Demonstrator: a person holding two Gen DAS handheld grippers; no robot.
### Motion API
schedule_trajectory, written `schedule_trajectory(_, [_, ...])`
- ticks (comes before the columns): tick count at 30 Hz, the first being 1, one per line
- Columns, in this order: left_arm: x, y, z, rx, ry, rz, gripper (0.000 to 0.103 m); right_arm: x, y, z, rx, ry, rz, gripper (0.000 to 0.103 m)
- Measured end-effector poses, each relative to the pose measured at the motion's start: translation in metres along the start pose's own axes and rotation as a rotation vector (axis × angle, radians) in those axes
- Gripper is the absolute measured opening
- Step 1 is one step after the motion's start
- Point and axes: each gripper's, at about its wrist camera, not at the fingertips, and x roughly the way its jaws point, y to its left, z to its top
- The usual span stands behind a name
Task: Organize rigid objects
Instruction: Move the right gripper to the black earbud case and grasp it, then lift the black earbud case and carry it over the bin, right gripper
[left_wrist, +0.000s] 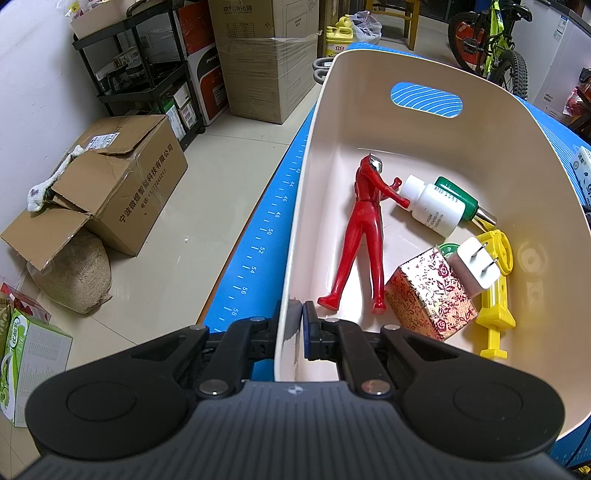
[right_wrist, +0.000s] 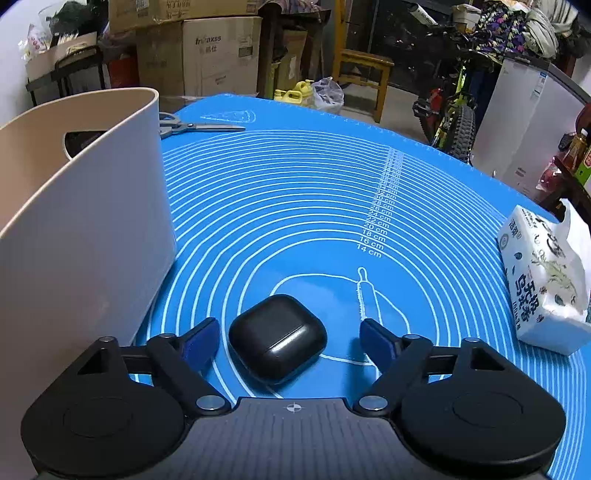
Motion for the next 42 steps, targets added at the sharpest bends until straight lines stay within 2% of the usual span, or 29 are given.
schedule_trajectory(1, [0.000,0.000,0.000,0.000,0.000,0.000,0.011,-0.001,0.000,0.000,0.001,-0.004,0.011,0.079])
schedule_trajectory(3, [0.000,0.000,0.000,0.000,0.000,0.001,0.011,-0.004,0.001,-0.001,-0.013,-0.013,0.029,0.065])
schedule_trajectory(5, [0.000,0.000,0.000,0.001,0.000,0.001,0.011,-0.005,0.002,0.000,-0.026,-0.018,0.033,0.059])
schedule_trajectory(14, [0.000,-0.001,0.000,0.000,0.000,0.001,0.010,-0.014,-0.004,-0.006,-0.004,-0.054,0.003,0.059])
schedule_trajectory(27, [0.000,-0.001,0.000,0.001,0.000,0.001,0.010,-0.058,-0.027,0.005,0.058,-0.176,-0.036,0.059])
schedule_trajectory(36, [0.000,0.000,0.000,0.000,0.000,0.001,0.010,-0.093,-0.028,0.021,0.074,-0.293,-0.010,0.059])
schedule_trajectory(42, [0.000,0.000,0.000,0.000,0.000,0.001,0.010,-0.110,-0.010,0.042,0.059,-0.356,0.042,0.059])
